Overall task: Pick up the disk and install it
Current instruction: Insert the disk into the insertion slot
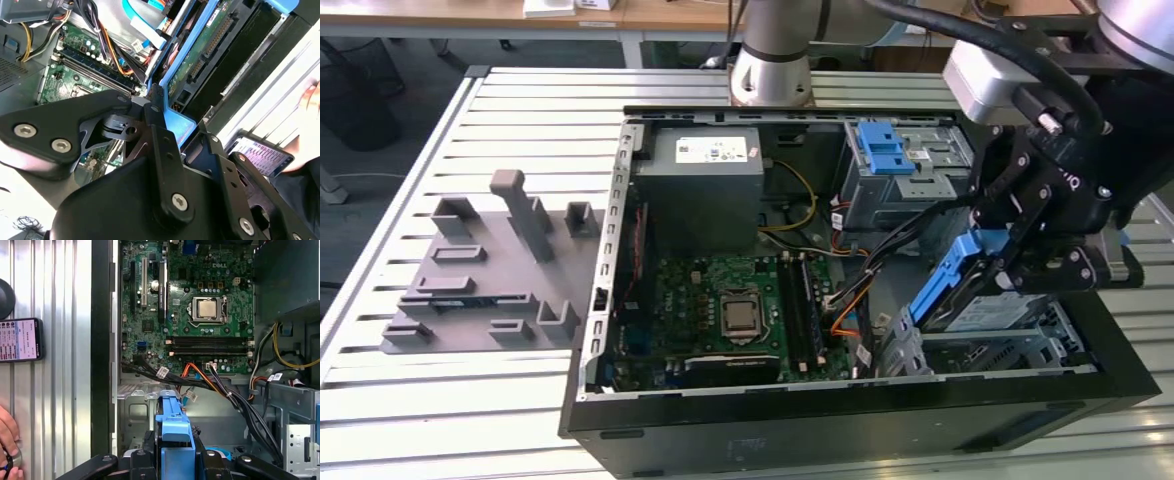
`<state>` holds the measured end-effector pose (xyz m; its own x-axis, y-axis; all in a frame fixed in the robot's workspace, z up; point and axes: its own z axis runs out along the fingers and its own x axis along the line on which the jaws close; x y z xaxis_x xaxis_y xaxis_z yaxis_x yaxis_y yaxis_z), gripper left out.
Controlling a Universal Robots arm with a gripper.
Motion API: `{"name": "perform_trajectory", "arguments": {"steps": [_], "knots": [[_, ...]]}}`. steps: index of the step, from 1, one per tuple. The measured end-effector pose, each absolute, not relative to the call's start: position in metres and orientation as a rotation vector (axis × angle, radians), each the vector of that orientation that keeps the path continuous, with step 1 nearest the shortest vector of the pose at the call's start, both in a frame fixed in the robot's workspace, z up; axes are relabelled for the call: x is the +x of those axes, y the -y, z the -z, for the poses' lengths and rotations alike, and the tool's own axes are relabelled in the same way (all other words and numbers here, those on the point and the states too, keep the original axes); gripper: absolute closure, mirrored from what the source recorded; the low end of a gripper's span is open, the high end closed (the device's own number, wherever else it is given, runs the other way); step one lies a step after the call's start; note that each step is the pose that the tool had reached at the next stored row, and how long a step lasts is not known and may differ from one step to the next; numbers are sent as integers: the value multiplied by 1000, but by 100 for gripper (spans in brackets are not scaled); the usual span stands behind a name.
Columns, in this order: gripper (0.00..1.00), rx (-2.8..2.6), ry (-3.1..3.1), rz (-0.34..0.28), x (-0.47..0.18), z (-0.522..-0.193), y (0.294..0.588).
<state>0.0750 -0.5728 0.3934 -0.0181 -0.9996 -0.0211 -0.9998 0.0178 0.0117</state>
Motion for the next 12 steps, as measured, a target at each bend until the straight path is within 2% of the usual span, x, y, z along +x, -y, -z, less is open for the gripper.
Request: {"name": "perform_trajectory", "arguments": {"steps": [12], "knots": [[64,-2196,-2236,-36,75,-374,573]]}}
